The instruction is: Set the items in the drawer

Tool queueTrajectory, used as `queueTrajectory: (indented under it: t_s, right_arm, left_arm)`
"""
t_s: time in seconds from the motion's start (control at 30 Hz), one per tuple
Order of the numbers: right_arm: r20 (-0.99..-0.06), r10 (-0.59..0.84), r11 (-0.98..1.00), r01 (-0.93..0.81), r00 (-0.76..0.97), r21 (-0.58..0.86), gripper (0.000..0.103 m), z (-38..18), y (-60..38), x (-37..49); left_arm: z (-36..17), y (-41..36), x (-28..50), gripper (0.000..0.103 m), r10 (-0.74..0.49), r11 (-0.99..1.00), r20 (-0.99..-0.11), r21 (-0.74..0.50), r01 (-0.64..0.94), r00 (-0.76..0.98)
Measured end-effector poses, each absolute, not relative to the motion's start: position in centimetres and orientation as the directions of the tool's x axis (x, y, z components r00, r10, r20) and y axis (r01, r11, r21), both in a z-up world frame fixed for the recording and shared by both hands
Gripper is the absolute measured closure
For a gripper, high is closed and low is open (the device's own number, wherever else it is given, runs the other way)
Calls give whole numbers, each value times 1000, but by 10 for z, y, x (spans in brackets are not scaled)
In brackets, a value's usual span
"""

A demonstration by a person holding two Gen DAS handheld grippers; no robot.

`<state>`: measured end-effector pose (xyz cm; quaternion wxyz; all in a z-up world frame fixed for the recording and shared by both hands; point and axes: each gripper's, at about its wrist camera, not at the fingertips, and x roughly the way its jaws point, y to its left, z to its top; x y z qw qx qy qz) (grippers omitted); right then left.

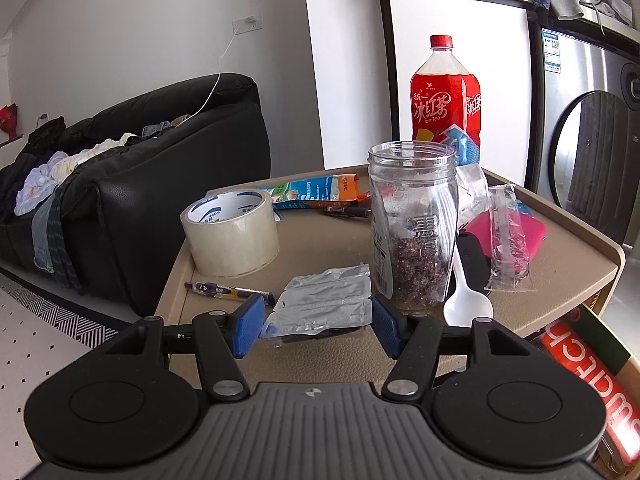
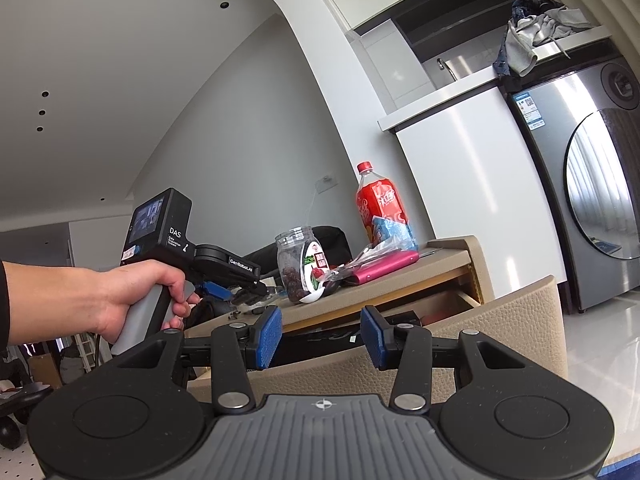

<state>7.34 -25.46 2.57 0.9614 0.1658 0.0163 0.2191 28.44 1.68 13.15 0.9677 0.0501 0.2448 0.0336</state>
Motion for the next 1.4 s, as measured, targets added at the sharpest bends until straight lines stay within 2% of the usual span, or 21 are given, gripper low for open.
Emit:
queueTrajectory:
  t_s: [0.07,0.1,0.13,0.47,0.53,0.57,0.63,0.7,0.83,1.13,1.2,1.23,1.3,1.4]
  right_arm:
    - [43,424,849,-414,905,328,55,26,-255,72]
    - [44,423,849,-413,905,329,55,26,-256,72]
    - [43,423,849,-413,905,330,55,26,-256,72]
    - [43,428,847,-417,903,331,55,26,-256,68]
    - [43,426,848,-415,904,330,55,26,-256,67]
    - [42,424,848,-414,904,331,55,26,-256,67]
    - [37,424,848,-411,905,333,55,26,-257,69]
    - [34,423,849,-409,906,334,55,25,-256,71]
    - [26,419,853,-403,908,333,55,25,-256,72]
    - [21,410,857,-393,912,334,55,24,-256,77]
    - [22,410,857,-393,912,335,55,24,-256,77]
    - [22,410,857,-393,912,333,55,24,-256,77]
    - [21,410,858,-393,912,331,55,24,-256,76]
    - [20,413,855,-396,910,336,55,24,-257,75]
  left_arm:
    - [134,15,283,41,99,992,-453,120,-49,886]
    - [135,14,283,59,103,991,-447,126,-52,889]
    - [137,13,284,65,115,989,-444,135,-61,888]
    - [129,15,288,64,118,991,-471,115,-71,874]
    - [128,16,290,49,115,991,-471,115,-69,875]
    - [128,16,291,45,113,991,-467,119,-65,877]
    - [126,15,294,28,112,989,-460,139,-52,881]
    - [123,17,300,22,118,988,-472,148,-54,873]
    - [113,27,312,20,158,984,-494,155,-92,855]
    - [102,35,323,19,121,992,-514,102,-79,849]
    - [101,34,323,23,116,992,-513,96,-77,851]
    - [101,34,323,30,119,992,-512,98,-80,851]
    - [102,31,322,37,124,991,-509,106,-81,852]
    - [105,27,319,37,113,992,-499,103,-70,859]
